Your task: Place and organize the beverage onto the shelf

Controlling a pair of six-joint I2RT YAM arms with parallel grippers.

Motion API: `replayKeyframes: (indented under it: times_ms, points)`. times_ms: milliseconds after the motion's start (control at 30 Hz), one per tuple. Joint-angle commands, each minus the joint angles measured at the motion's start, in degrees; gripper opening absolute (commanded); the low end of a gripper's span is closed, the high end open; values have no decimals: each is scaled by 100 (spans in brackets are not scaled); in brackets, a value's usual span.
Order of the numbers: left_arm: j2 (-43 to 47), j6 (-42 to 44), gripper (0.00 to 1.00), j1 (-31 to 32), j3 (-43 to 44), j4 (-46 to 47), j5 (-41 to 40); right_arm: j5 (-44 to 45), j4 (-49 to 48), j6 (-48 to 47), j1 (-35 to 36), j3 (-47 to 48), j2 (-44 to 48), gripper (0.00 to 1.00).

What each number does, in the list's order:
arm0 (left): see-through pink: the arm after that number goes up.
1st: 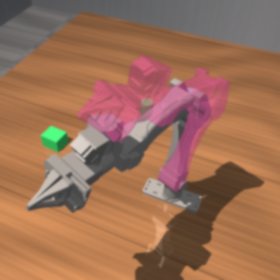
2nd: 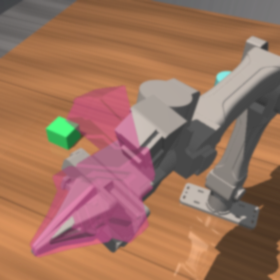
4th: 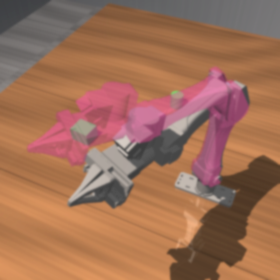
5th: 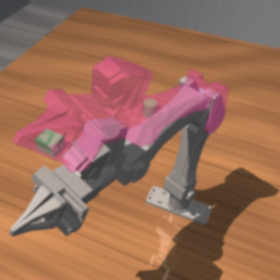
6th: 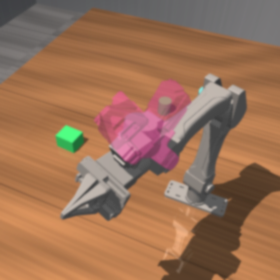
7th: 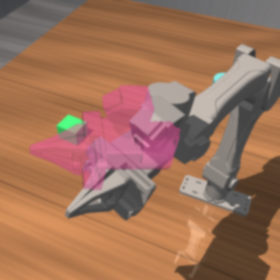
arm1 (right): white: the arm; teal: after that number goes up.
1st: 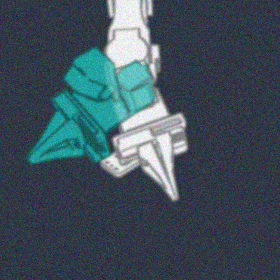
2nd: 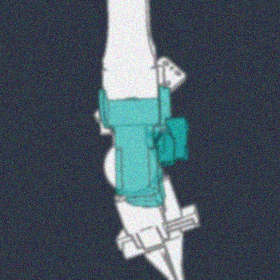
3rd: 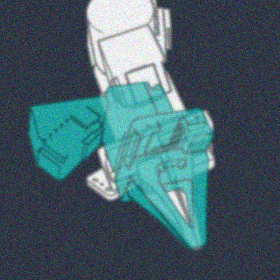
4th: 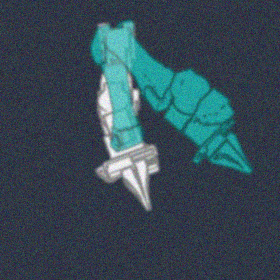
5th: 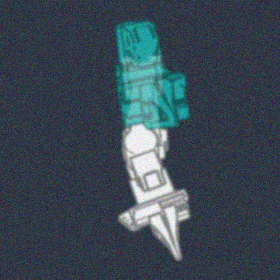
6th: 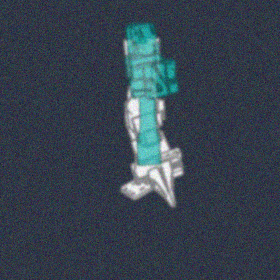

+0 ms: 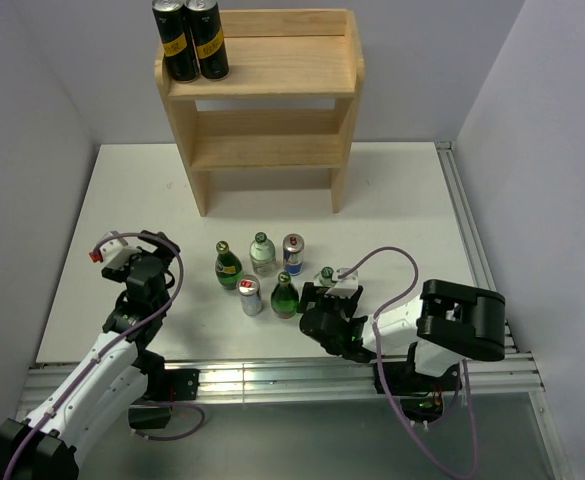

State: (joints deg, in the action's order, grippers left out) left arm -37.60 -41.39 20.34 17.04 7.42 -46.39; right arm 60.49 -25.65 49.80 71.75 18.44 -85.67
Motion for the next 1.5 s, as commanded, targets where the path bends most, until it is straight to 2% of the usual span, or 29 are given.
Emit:
replayKeyframes:
  times_ms: [0, 167, 233, 367, 433, 467, 500, 533, 567, 633, 667, 733, 800, 900, 933, 1000, 1100, 1233, 1400, 1467]
  points:
    - [60, 17, 92, 23, -25, 190, -10, 596, -905, -145, -20, 11, -212, 100]
    - [60, 17, 92, 23, -34, 190, -45, 640, -1415, -496, -169, -59, -468, 98]
    - [69, 17, 92, 23, -34, 190, -45, 570, -1724, -585, -266, -77, -574, 94]
    - [69, 34, 92, 23, -34, 198, -45, 464, -1917, -787, -486, -51, -758, 76]
    - [60, 25, 92, 23, -34, 198, -37, 376, -2084, -884, -574, -68, -820, 62]
    - [60, 25, 92, 23, -34, 207, -54, 263, -2137, -989, -609, -60, -829, 52]
    - [60, 25, 92, 23, -43, 207, -46, 218, -2129, -1016, -635, -51, -829, 27]
    - [52, 25, 92, 23, -25, 198, -45, 200, -2059, -1016, -635, -7, -811, 19]
    - [52, 25, 92, 32, -25, 190, -72, 183, -1684, -921, -635, 37, -681, 6]
    - [60, 34, 92, 23, -8, 181, -89, 209, -1129, -736, -618, 203, -408, 1]
    - [60, 17, 92, 32, -7, 163, -107, 252, -483, -544, -618, 274, -41, 0]
    - [69, 8, 92, 32, -7, 146, -124, 402, 154, -375, -574, 510, 417, 0]
    - [69, 16, 92, 32, 1, 146, -125, 455, 726, -698, -539, 687, 1181, 0]
    - [60, 95, 92, 32, 1, 163, 6, 368, 1255, -1576, -539, 1527, 2043, 0]
    - [60, 165, 92, 32, 10, 189, 51, 271, 1351, -2188, -547, 1749, 2280, 0]
    - [52, 288, 92, 32, -7, 329, 252, 34, 1614, -2666, -600, 2302, 2388, 0]
    - [17, 421, 92, 32, -34, 462, 552, -520, 2010, -3537, -749, 3907, 2230, 0]
    - [-54, 473, 92, 32, 10, 471, 754, -1361, 2291, -4704, -969, 5431, 1600, 0]
    - [-282, 482, 92, 32, 133, 427, 921, -2154, 3100, -5287, -1670, 7730, 658, 0]
    - [-335, 482, 91, 32, 151, 409, 921, -2417, 3537, -5393, -1900, 8349, 185, 0]
